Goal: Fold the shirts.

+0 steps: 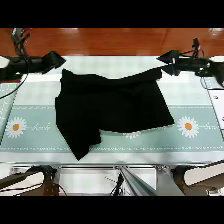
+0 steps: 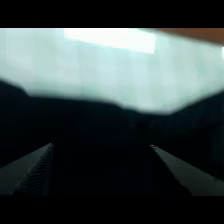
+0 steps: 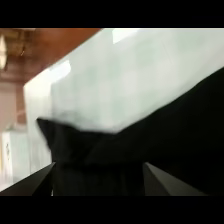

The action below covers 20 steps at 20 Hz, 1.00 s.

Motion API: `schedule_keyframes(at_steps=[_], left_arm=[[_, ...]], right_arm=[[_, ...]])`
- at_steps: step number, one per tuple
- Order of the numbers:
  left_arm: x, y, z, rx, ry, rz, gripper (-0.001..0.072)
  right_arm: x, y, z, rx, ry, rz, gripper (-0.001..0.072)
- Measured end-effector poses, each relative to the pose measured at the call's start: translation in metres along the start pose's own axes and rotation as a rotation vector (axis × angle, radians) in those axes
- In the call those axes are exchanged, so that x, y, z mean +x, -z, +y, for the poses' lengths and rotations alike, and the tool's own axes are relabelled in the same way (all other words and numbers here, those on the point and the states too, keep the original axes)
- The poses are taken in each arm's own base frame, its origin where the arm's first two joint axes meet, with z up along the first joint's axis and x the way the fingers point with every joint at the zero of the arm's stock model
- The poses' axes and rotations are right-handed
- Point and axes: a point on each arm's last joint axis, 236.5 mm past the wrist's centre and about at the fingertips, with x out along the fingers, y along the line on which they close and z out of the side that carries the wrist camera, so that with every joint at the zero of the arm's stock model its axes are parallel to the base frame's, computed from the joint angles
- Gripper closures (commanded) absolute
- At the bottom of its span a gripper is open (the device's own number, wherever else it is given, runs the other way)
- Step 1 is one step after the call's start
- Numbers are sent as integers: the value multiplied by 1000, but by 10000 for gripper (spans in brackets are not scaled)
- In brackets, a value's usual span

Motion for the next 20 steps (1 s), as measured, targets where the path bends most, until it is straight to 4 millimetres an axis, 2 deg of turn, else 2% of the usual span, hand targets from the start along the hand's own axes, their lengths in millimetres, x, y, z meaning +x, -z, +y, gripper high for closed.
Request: schedule_keyframes(at_steps=[1,3,5,7,8,10,13,15,18,20], left_arm=[[-8,18,8,-28,6,76,6],[-24,59,38,-114,-28,206,6],[-43,107,74,-230,-88,311,6],[-60,158,104,-375,-130,393,6],[-65,178,114,-444,-135,411,6],[-70,211,119,-566,-103,432,6],[-68,240,122,-678,-79,423,6],[-63,248,125,-696,-85,408,6],[-51,244,119,-665,-52,367,6],[-40,241,109,-633,-22,358,6]], right_arm=[[-17,7,8,-35,-5,38,94],[-55,33,7,-129,83,127,94],[-94,62,-11,-182,238,173,93],[-128,93,-36,-171,377,144,91],[-138,107,-44,-153,410,106,91],[-144,145,-58,-103,427,51,91],[-135,196,-67,-31,382,-9,91],[-127,222,-71,11,350,-29,91],[-120,244,-76,48,325,-31,91],[-118,250,-77,61,316,-34,91]])
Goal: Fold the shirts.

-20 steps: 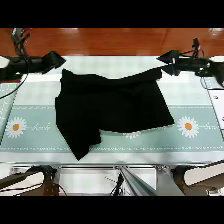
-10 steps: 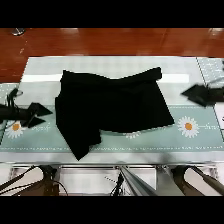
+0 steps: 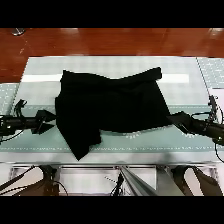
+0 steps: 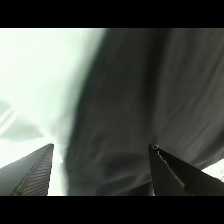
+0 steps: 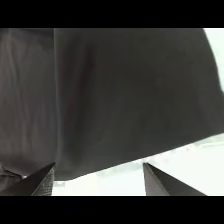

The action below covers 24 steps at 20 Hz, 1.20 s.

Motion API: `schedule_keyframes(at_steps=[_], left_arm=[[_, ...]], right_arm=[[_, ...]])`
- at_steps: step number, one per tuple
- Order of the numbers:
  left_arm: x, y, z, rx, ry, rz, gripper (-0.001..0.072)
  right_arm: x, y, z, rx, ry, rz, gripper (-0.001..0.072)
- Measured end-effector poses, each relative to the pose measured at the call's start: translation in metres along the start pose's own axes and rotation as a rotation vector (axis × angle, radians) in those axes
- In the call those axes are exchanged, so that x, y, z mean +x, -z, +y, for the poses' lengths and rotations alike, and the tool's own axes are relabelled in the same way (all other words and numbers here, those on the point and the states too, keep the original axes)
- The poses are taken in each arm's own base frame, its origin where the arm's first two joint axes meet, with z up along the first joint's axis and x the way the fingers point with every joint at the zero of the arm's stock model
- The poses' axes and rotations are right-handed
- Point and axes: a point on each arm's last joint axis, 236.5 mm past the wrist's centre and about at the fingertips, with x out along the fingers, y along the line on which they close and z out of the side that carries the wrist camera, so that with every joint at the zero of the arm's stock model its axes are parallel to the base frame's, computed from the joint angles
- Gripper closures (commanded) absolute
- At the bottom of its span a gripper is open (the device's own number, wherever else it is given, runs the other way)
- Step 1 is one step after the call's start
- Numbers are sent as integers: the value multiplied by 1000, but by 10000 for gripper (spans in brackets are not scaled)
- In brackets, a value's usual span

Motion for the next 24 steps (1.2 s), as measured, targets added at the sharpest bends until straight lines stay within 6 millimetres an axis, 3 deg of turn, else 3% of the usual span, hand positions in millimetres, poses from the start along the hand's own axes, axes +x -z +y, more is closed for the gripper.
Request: schedule_keyframes(at_steps=[5,6,7,8,10,16,19,24], left_arm=[[28,16,-19,48,35,76,7],[31,18,-20,50,37,88,41],[33,19,-20,50,36,94,393],[35,18,-16,63,20,92,675],[37,21,-11,95,2,107,686],[29,19,-34,150,59,136,686],[26,12,-47,148,96,118,686],[23,3,-62,136,151,85,686]], right_arm=[[2,8,0,16,-12,12,92],[2,9,1,18,-14,14,91],[2,10,1,21,-15,16,91],[2,10,0,22,-14,15,92],[2,8,-3,21,-2,6,92],[-3,-11,-53,108,205,-84,93],[-5,-25,-67,159,251,-141,93],[14,-27,-84,242,262,-26,93]])
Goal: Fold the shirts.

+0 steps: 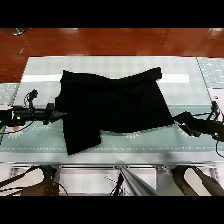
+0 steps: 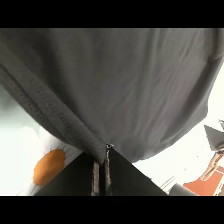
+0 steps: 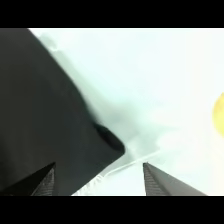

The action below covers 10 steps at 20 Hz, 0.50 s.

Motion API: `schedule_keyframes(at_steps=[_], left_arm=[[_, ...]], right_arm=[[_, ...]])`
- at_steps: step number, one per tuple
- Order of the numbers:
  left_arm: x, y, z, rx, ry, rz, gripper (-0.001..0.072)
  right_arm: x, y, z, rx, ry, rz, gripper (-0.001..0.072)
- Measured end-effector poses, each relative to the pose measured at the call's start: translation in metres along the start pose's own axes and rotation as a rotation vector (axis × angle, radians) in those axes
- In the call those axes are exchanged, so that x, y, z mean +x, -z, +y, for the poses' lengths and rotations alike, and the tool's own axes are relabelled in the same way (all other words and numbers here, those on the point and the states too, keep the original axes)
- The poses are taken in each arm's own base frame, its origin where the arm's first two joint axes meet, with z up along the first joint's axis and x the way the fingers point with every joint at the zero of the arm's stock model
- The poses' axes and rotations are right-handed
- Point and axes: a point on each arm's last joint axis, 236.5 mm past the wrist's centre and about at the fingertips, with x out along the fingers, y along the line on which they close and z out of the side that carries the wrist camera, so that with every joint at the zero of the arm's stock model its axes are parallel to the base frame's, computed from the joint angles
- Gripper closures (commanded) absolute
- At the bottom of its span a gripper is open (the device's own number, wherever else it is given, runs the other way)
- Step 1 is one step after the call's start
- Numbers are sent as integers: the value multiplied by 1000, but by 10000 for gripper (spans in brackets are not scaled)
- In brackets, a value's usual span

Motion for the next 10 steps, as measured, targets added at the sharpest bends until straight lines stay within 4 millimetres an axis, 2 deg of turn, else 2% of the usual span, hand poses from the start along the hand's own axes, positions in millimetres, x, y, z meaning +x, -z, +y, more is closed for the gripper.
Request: schedule_keyframes(at_steps=[4,5,6,7,8,10], left_arm=[[0,-3,-2,8,8,-13,686],[0,-4,-2,8,8,-14,685],[0,-4,-2,10,8,-15,686],[0,-4,-2,10,9,-16,685],[0,-5,-3,9,10,-18,686],[-1,-5,-3,11,11,-19,686]], right_arm=[[21,0,15,14,-35,115,97],[28,0,24,12,-51,140,139],[35,1,31,2,-59,166,291],[42,4,37,-14,-60,192,554],[49,6,41,-32,-57,218,673],[56,8,57,-80,-74,255,674]])
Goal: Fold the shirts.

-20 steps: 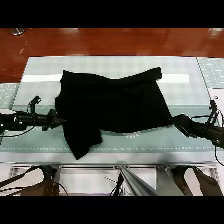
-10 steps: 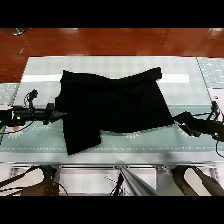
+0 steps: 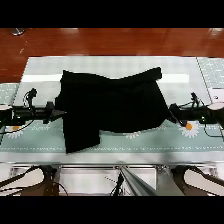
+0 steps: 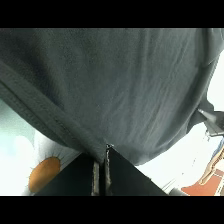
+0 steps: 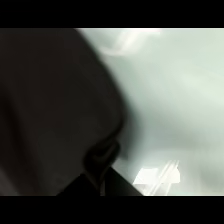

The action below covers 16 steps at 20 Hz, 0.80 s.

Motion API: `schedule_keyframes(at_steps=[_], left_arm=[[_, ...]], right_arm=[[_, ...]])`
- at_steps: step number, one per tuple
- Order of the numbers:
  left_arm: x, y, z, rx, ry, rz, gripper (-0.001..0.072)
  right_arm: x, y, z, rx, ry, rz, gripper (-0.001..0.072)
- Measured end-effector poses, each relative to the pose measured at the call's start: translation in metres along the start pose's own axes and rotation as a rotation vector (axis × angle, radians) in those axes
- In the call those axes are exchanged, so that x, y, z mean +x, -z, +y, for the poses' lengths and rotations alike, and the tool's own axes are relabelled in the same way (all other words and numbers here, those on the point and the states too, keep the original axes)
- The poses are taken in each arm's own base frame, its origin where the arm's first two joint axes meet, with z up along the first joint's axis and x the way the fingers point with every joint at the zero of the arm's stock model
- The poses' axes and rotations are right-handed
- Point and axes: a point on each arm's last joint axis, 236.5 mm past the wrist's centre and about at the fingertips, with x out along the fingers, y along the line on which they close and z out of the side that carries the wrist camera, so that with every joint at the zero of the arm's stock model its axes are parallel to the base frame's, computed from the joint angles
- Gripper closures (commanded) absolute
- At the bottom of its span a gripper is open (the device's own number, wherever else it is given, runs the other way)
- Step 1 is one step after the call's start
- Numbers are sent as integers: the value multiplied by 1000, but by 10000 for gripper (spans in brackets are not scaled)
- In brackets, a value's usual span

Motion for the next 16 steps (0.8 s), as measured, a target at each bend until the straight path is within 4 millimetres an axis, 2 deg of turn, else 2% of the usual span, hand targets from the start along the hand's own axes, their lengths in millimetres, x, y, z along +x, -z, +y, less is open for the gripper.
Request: schedule_keyframes(at_steps=[2,4,5,6,8,9,11,12,14,16], left_arm=[[-5,-7,-11,17,23,-19,687],[-21,-29,-48,77,99,-94,688],[-38,-46,-81,132,159,-158,687],[-60,-62,-116,200,209,-234,688],[-120,-84,-200,395,284,-420,687],[-152,-86,-237,493,294,-513,688],[-217,-73,-304,679,253,-710,687],[-245,-61,-328,750,210,-799,687],[-299,-26,-368,885,107,-976,687],[-344,17,-393,993,-3,-1140,687]], right_arm=[[-7,-8,26,-76,-29,13,674],[-37,-30,69,-190,-76,-41,675],[-61,-44,98,-259,-102,-99,674],[-93,-58,132,-339,-131,-181,674],[-171,-73,197,-485,-174,-378,674],[-214,-71,227,-556,-188,-482,674],[-299,-46,272,-685,-194,-692,674],[-334,-27,286,-736,-191,-781,674],[-394,22,305,-823,-193,-939,674],[-432,74,310,-888,-193,-1044,674]])
